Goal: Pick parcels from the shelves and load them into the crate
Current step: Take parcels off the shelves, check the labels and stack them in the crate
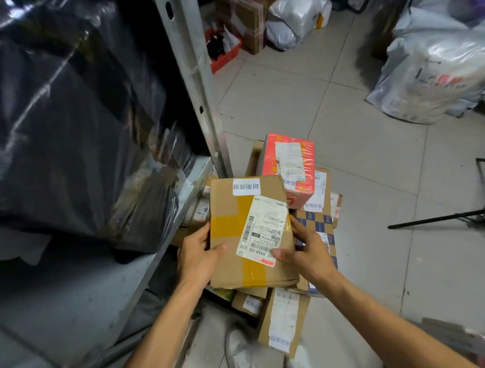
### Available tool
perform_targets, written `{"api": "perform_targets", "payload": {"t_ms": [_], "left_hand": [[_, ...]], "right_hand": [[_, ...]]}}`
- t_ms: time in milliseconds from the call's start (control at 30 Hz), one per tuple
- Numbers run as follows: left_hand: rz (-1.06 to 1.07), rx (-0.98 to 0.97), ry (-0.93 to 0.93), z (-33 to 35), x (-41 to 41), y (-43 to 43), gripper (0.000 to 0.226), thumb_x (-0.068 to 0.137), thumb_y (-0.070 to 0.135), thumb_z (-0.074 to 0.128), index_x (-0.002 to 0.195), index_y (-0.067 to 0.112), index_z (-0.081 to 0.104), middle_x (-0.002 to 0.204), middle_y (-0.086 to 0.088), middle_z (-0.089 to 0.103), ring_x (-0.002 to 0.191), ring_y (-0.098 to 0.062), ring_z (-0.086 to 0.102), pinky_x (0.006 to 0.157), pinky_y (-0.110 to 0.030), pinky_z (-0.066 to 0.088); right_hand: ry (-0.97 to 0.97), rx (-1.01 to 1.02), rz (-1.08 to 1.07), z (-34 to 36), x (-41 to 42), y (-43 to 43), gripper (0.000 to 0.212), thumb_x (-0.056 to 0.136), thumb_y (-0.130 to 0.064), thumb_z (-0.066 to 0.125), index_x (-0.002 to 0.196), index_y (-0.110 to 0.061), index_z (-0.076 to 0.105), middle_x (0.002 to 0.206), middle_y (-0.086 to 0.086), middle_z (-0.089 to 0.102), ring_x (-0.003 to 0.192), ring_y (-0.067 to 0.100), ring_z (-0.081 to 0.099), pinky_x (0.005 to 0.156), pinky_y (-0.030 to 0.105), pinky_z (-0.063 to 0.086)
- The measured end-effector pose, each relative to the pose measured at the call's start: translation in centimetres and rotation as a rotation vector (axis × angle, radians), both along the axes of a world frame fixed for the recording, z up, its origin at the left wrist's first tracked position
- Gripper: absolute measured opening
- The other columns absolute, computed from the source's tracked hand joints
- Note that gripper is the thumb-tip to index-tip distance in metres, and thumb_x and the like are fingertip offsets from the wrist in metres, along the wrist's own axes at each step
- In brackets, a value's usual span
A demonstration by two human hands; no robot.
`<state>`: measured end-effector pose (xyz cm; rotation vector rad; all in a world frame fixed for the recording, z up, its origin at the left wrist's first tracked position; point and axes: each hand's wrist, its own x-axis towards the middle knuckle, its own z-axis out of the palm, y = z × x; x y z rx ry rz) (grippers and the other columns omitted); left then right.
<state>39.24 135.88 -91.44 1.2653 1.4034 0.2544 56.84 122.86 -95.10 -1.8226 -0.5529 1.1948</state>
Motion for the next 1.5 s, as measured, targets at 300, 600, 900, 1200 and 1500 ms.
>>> {"api": "perform_targets", "payload": {"t_ms": [300,600,900,1200,1500], "left_hand": [[-0.02,-0.011,0.032,0.4,0.0,-0.3,0.075,0.08,-0.003,0.073,0.146,0.016,0.041,0.139,-0.003,0.054,0.122,-0.016,0.056,0.105,-0.039,0.045],[-0.101,-0.047,0.046,-0.1,1.7,-2.7,0.077,0.08,0.001,0.075,0.147,0.016,0.039,0.145,-0.01,0.048,0.127,-0.025,0.052,0.108,-0.043,0.042],[-0.095,0.001,0.095,-0.7,2.5,-3.6,0.072,0.084,0.001,0.07,0.146,0.02,0.039,0.14,-0.004,0.054,0.122,-0.018,0.058,0.107,-0.041,0.043],[-0.084,-0.049,0.006,-1.0,3.2,-4.1,0.075,0.08,0.005,0.076,0.146,0.014,0.041,0.139,-0.007,0.054,0.115,-0.012,0.057,0.103,-0.034,0.046],[-0.122,-0.04,0.019,-1.1,3.7,-5.1,0.068,0.085,0.015,0.073,0.145,0.019,0.042,0.136,-0.003,0.058,0.12,-0.013,0.057,0.101,-0.029,0.047]], "right_hand": [[0.035,-0.058,-0.04,-0.6,0.0,-1.0,0.062,0.076,-0.009,0.08,0.11,-0.048,0.045,0.088,-0.035,0.061,0.078,-0.019,0.061,0.055,0.011,0.05],[0.023,-0.101,-0.13,-0.7,0.8,-3.9,0.06,0.078,-0.012,0.08,0.123,-0.034,0.047,0.103,-0.024,0.061,0.087,0.0,0.063,0.052,0.011,0.049],[0.011,-0.104,-0.118,-1.2,1.1,-4.5,0.058,0.077,-0.013,0.08,0.123,-0.034,0.05,0.108,-0.017,0.064,0.091,0.003,0.063,0.052,0.013,0.049],[-0.01,-0.155,-0.124,-0.8,1.9,-4.4,0.064,0.071,-0.018,0.085,0.122,-0.026,0.046,0.108,-0.014,0.062,0.088,0.001,0.062,0.057,0.013,0.047],[0.006,-0.199,-0.125,-0.9,2.7,-4.6,0.068,0.074,-0.014,0.083,0.129,-0.021,0.044,0.119,-0.005,0.061,0.104,0.019,0.062,0.084,0.037,0.055]]}}
